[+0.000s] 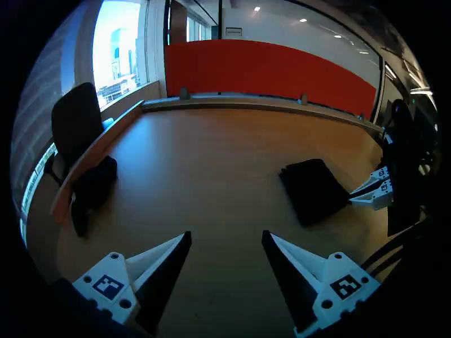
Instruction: Fold towel
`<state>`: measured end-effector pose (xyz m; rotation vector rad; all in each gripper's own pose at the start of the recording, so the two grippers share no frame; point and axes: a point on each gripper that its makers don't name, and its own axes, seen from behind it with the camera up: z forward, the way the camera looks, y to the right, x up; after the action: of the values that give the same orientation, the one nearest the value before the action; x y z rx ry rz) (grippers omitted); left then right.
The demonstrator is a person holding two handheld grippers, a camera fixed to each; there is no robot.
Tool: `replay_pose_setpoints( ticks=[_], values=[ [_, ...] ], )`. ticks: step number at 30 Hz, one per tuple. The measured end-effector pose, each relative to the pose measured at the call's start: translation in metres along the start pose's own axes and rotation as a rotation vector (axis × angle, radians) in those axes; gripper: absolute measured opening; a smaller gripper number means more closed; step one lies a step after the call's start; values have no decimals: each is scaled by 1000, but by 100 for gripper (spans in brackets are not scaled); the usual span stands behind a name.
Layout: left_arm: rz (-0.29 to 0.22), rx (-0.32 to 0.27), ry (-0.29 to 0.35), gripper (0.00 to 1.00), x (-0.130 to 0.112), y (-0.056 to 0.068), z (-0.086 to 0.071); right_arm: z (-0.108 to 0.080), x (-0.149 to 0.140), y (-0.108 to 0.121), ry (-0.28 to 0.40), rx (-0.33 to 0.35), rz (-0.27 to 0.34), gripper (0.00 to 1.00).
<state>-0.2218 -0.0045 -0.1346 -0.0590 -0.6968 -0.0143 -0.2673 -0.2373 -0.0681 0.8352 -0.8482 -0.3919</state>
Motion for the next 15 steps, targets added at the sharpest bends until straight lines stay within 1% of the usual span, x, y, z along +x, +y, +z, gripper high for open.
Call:
replay_pose_setpoints(
  ticks=[6, 15],
  values=[
    [1, -6, 14, 93, 5, 1, 0, -12, 28, 5, 38, -8, 4, 5],
    [7, -14, 30, 93, 12, 3, -3, -36, 81, 15, 114, -12, 9, 5]
  ],
)
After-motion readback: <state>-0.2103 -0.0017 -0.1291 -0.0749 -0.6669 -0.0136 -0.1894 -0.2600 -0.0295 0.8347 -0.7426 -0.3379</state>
